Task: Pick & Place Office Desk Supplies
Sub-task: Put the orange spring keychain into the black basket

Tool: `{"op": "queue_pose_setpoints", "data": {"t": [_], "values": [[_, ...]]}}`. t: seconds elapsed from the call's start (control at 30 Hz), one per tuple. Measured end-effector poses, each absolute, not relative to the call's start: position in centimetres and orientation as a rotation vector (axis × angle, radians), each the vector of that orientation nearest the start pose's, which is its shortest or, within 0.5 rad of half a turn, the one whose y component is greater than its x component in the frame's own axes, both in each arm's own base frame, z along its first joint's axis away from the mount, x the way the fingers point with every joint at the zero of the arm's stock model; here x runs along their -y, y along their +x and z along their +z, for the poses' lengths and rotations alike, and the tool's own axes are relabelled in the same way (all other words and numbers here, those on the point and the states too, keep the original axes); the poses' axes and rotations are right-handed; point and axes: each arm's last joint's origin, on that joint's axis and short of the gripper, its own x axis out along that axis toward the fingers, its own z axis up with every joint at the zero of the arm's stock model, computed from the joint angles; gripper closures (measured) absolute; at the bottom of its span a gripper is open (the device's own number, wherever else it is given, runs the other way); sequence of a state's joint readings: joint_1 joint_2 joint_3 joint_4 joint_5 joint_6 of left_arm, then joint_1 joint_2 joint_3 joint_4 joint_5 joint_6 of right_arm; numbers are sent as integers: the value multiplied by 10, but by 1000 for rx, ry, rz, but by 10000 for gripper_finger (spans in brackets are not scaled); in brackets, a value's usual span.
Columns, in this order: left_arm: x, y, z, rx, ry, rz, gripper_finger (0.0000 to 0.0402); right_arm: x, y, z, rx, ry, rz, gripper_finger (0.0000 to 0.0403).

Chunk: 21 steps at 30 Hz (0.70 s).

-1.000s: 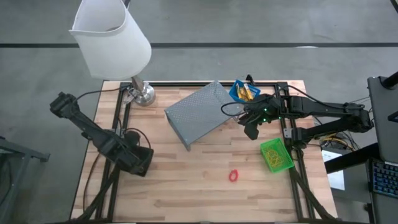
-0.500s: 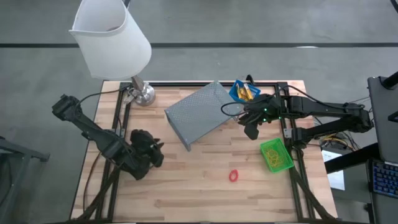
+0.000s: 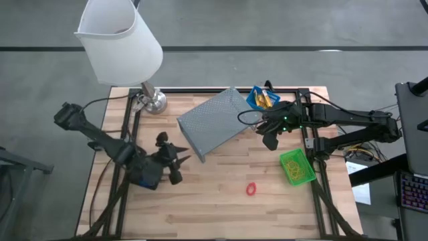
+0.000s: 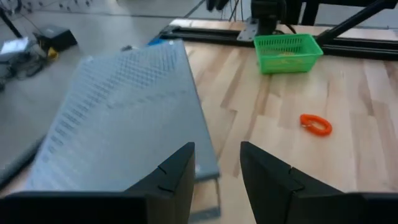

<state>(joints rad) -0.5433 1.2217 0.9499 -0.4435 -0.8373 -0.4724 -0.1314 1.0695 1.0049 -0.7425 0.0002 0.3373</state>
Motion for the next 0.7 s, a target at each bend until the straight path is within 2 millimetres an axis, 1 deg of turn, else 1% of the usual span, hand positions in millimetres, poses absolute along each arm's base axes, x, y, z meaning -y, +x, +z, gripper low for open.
{"op": "queue_pose_setpoints", "data": {"t": [0.13,0.23,0.4,0.47,0.53,0.63,0.7], "values": [[91,224,296,-478,34,380,268,27,207,309,-779,371,-259,319],[79,229,304,-462,64,316,268,27,207,309,-779,371,-259,319],[64,243,313,-412,147,31,268,27,207,309,-793,233,-201,319],[57,246,314,-405,177,-41,268,27,207,309,-794,190,-182,319],[49,248,314,-407,192,-29,268,27,207,310,-790,177,-177,319],[36,250,314,-413,188,42,268,28,208,311,-771,176,-176,319],[28,251,314,-416,183,76,268,28,210,312,-748,211,-189,319]]}}
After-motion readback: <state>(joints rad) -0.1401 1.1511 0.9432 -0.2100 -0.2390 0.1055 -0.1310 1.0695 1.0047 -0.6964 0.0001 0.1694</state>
